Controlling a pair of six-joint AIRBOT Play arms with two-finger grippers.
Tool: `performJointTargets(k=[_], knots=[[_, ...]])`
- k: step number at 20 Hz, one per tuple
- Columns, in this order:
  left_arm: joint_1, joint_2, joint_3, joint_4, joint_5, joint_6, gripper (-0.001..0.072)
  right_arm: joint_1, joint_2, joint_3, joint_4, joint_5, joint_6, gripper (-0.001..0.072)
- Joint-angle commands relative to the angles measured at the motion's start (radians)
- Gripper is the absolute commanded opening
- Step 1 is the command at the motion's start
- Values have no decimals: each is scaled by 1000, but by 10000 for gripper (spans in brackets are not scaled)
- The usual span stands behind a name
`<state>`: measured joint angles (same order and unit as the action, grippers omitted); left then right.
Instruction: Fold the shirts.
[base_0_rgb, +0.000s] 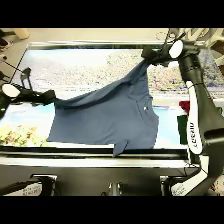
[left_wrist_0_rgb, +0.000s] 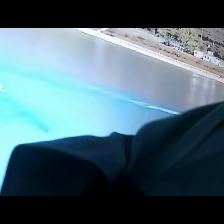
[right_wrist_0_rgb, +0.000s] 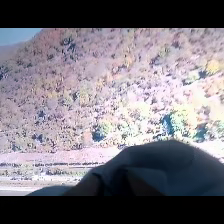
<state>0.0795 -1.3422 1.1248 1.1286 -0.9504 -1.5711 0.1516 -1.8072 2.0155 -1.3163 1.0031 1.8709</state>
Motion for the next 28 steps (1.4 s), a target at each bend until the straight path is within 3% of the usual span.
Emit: performJointTargets(k=[1, 2, 4, 5, 7, 10, 13, 16, 22, 23, 26, 27, 28], knots=[[8, -74, -1, -107, -18, 41, 405, -9, -49, 1, 95, 89, 19, 491], [31, -71, 39, -85, -107, 76, 704, -27, -17, 0, 97, 164, -41, 566], [102, -57, 127, 37, -360, 97, 674, -86, 51, 0, 34, 418, -155, 566], [140, -34, 129, 102, -477, 85, 544, -124, 74, -1, -32, 569, -195, 511], [217, 57, 41, 167, -575, 64, 511, -174, 131, -64, -178, 734, -249, 478], [301, 192, -218, 167, -447, 64, 510, -236, 290, -349, -46, 603, -236, 477], [338, 184, -373, 159, -344, 112, 510, -232, 390, -585, 29, 535, -290, 477], [326, 145, -398, 121, -250, 134, 509, -232, 413, -640, 38, 536, -311, 477], [299, 19, -398, 83, -252, 136, 504, -232, 413, -640, 18, 548, -317, 491], [299, 6, -398, 81, -251, 144, 479, -232, 413, -640, -6, 559, -317, 492], [299, -1, -397, 76, -235, 145, 114, -232, 431, -692, -77, 591, -311, 502], [299, -1, -395, 72, -236, 161, 47, -232, 463, -768, -77, 566, -311, 510], [299, 4, -393, 64, -238, 186, 31, -232, 507, -876, -77, 521, -311, 558]])
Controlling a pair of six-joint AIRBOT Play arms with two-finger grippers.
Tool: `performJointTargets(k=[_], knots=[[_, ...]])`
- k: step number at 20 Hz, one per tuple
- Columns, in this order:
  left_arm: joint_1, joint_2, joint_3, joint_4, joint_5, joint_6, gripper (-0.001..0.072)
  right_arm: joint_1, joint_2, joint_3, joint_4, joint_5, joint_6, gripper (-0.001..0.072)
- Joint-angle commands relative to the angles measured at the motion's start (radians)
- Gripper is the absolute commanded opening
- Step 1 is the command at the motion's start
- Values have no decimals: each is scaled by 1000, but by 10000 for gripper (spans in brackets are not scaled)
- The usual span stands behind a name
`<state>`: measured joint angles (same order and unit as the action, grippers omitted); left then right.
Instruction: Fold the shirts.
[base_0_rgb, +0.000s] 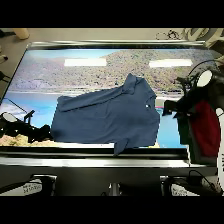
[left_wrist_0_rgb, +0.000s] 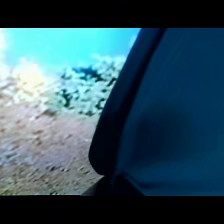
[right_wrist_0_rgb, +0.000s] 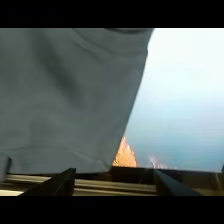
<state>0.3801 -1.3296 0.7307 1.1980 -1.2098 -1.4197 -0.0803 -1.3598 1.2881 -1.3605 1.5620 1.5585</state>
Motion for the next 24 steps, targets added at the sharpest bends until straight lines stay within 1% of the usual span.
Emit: performJointTargets(k=[1, 2, 3, 5, 6, 8, 10, 11, 12, 13, 14, 15, 17, 18, 19, 22, 23, 24], knots=[[-2, 1, 5, -17, 21, 51, 31, 0, 100, -276, -26, -85, 1, 601], [-2, 15, 8, -35, 22, 69, 31, 0, 124, -387, 0, -123, 1, 608], [-2, 32, 10, -56, 22, 88, 31, 0, 130, -484, 56, -166, -9, 597], [-2, 72, 10, -66, 22, 89, 31, 0, 129, -606, 158, -297, -16, 527], [-2, 91, 10, -66, 18, 89, 31, 0, 129, -636, 204, -358, -19, 499], [-2, 120, 10, -73, 8, 89, 31, 0, 128, -655, 256, -439, -27, 488], [-2, 144, 10, -74, 5, 89, 31, 0, 116, -660, 302, -472, -26, 488], [-2, 150, 10, -74, 6, 89, 31, 0, 103, -670, 349, -475, -27, 488], [-2, 153, 10, -74, 6, 88, 31, 8, 90, -682, 383, -476, -47, 470], [-2, 153, 10, -81, 4, 88, 31, 25, 81, -684, 378, -476, -50, 336], [-1, 154, 12, -98, -1, 89, 31, 37, 84, -681, 375, -478, -52, 114], [-1, 159, 27, -114, -10, 90, 30, 37, 100, -659, 383, -468, -59, 21], [-1, 227, 130, -174, -22, 130, 28, 26, 193, -513, 338, -415, -92, 19], [-1, 288, 232, -213, -12, 151, 28, 27, 257, -396, 277, -413, -90, 19], [-1, 352, 357, -242, 8, 160, 28, 27, 332, -233, 207, -420, -103, 19], [-2, 537, 819, -275, 169, 153, 27, 27, 507, 288, 42, -473, -139, 19], [-1, 583, 942, -274, 214, 153, 28, 27, 546, 430, 13, -461, -138, 19], [-1, 626, 1048, -274, 229, 153, 28, 27, 584, 547, 6, -443, -138, 19]])
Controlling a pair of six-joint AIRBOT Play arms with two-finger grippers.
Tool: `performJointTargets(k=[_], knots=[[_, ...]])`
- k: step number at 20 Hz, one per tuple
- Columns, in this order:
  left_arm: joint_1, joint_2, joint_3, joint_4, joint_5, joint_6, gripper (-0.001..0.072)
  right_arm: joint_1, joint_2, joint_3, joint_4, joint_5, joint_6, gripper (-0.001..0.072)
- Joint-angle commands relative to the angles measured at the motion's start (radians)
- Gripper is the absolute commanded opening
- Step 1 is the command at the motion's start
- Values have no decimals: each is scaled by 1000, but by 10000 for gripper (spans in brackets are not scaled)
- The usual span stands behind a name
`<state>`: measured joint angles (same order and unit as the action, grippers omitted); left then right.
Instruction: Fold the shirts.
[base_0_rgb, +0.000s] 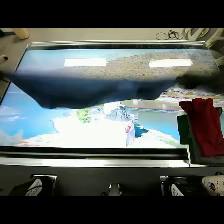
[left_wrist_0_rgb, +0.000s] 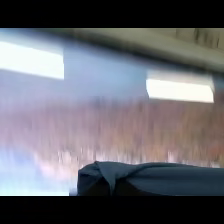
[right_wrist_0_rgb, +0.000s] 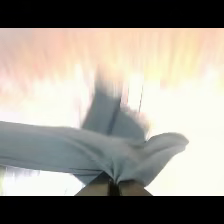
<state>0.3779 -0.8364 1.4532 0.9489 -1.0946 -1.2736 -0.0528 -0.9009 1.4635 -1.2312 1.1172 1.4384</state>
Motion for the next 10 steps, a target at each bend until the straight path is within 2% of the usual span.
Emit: performJointTargets(k=[1, 2, 5, 8, 10], knots=[[1, 166, 391, -24, 102, -8, 27, 0, 155, 443, -125, 22, -18, 19], [2, 203, 425, -16, 81, -64, 27, 0, 180, 478, -138, 52, -18, 19], [2, 264, 430, 98, -2, -136, 27, 0, 211, 488, -169, 118, 32, 20], [2, 245, 429, 236, -94, -149, 27, 0, 196, 488, -206, 116, 43, 20], [2, 185, 420, 264, -190, -148, 27, 0, 138, 488, -258, 182, 83, 20]])
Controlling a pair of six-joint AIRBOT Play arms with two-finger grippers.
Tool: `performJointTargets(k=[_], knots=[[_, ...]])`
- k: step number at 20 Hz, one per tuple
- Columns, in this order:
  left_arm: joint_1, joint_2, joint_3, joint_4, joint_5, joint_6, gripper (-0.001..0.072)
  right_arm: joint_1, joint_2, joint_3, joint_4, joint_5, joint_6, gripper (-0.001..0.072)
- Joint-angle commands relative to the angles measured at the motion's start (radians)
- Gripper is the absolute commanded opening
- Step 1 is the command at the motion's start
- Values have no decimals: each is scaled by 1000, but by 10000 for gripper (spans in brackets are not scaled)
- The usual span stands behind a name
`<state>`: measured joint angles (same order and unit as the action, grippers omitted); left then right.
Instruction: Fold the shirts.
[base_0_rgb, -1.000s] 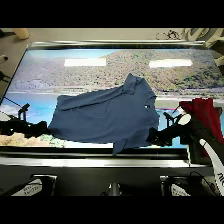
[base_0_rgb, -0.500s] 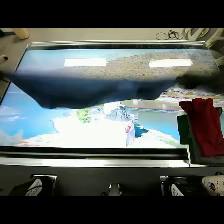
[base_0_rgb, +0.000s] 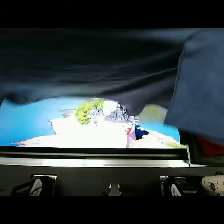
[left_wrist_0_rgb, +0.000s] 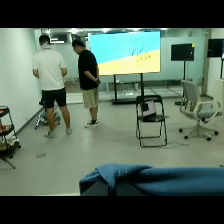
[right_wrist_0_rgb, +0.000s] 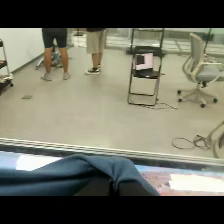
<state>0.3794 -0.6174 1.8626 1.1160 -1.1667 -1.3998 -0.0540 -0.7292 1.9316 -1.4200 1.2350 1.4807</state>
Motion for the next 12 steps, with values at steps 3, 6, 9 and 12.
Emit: performJointTargets(k=[3, 6, 9, 12], knots=[[-1, -179, -106, 85, -256, -8, 27, 1, -260, 19, -70, 354, 58, 19], [-25, -340, -362, 89, -248, 17, 27, 2, -546, -60, -46, 480, 92, 19], [-97, -548, -563, 92, -109, 38, 27, 10, -785, -182, 44, 343, 126, 19], [-164, -785, -558, 89, 23, 24, 28, 63, -987, -188, 66, 150, 158, 20]])
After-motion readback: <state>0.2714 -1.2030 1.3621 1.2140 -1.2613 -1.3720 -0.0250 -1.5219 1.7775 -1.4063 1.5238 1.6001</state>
